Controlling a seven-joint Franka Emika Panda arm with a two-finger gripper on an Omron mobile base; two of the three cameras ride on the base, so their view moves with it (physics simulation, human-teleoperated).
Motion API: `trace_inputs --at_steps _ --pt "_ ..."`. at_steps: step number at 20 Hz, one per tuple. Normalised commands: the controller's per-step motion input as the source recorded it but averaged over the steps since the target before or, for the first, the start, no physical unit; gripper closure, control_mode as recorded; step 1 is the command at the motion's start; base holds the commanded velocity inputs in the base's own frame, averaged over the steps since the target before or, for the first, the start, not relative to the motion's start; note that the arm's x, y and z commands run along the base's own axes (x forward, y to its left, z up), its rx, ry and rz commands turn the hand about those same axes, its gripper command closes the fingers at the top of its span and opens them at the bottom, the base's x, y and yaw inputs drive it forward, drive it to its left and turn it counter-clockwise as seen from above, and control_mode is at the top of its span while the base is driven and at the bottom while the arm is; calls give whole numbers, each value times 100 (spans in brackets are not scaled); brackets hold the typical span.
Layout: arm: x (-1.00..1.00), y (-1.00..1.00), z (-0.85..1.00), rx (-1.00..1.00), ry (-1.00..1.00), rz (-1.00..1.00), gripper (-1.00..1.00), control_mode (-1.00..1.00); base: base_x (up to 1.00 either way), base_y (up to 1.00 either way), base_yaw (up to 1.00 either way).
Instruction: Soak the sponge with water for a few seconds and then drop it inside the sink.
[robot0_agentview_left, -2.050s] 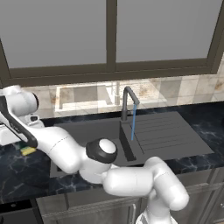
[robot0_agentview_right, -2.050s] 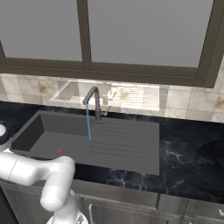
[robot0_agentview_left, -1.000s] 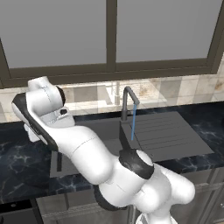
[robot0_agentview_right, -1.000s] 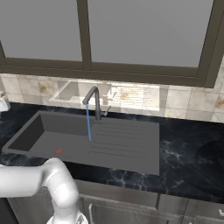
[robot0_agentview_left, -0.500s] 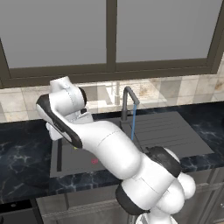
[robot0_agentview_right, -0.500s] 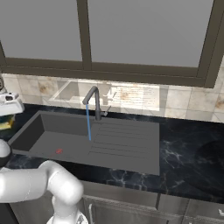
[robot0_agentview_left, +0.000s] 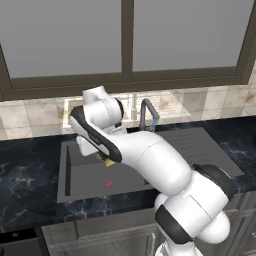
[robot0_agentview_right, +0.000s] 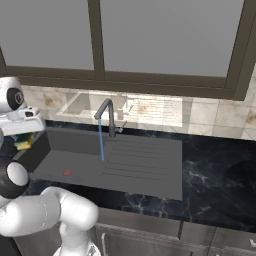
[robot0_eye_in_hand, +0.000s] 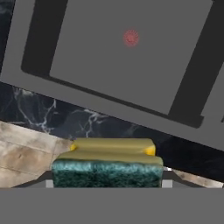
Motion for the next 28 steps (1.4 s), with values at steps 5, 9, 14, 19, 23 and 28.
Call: trace_inputs --at_steps 5,9,14,19,23,28 --pt "2 -44 0 0 -3 -12 100 -100 0 0 0" --pt "0 -25 0 0 -7 -12 100 -100 0 0 0" --pt "0 -1 0 0 -15 -8 100 -100 0 0 0" --pt "0 0 0 0 -21 -9 100 -100 0 0 0" --pt "1 0 -2 -1 -21 -13 100 -100 0 0 0" --pt "0 -3 -1 -2 -23 -14 100 -100 0 0 0"
